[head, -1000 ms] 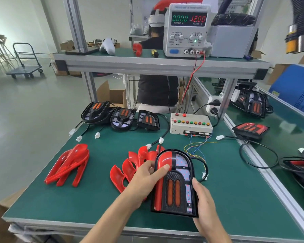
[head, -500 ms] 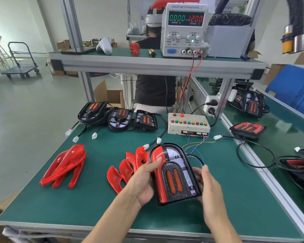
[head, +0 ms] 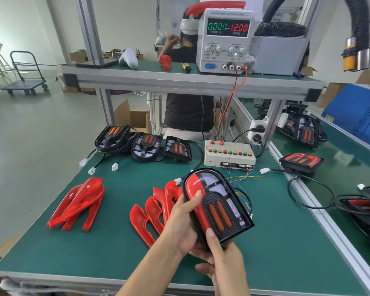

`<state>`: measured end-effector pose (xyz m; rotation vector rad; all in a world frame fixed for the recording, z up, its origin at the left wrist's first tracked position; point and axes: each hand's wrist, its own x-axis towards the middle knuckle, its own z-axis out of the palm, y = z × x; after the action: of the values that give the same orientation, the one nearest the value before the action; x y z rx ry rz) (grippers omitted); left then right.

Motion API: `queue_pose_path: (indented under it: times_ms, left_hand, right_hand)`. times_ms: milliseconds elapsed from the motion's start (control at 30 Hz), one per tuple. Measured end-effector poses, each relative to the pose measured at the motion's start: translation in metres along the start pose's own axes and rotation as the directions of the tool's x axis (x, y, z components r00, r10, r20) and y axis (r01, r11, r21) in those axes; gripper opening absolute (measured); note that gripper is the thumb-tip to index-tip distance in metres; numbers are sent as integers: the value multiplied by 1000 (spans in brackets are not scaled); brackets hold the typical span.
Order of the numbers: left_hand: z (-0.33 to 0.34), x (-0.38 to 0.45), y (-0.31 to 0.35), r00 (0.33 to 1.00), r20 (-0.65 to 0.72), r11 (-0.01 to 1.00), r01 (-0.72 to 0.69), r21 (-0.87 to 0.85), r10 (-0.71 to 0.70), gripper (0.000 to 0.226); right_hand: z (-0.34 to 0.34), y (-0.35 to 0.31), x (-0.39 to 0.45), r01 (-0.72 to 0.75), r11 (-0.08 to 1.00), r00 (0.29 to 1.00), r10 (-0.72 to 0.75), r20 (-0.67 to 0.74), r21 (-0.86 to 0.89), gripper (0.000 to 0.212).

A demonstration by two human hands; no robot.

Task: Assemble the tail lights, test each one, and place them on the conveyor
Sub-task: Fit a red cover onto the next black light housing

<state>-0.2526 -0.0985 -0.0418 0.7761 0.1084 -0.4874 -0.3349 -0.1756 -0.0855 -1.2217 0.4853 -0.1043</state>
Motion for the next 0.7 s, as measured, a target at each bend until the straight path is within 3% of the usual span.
queue_pose_path:
  times_ms: [133, 333, 500, 700]
  left_hand:
    - [-5, -3, -4, 999, 28, 999, -20, 34, 19, 47]
    - [-13, -3, 0, 997, 77, 996, -21, 82, 15, 45]
    - [-6, 3, 0, 996, -84, 997, 27, 67, -21, 61]
    - [-7, 3, 0, 993, -114, 999, 18, 38, -13, 66]
  right_hand:
    - [-1, 7, 2, 27, 999, 1000, -27, -7, 34, 18]
    - [-1, 15, 3, 30, 996, 999, -31, 8, 87, 25]
    - [0, 15, 2, 40, 997, 999, -42, 26, 68, 18]
    - [1, 13, -1, 53, 996, 998, -56, 40, 65, 12]
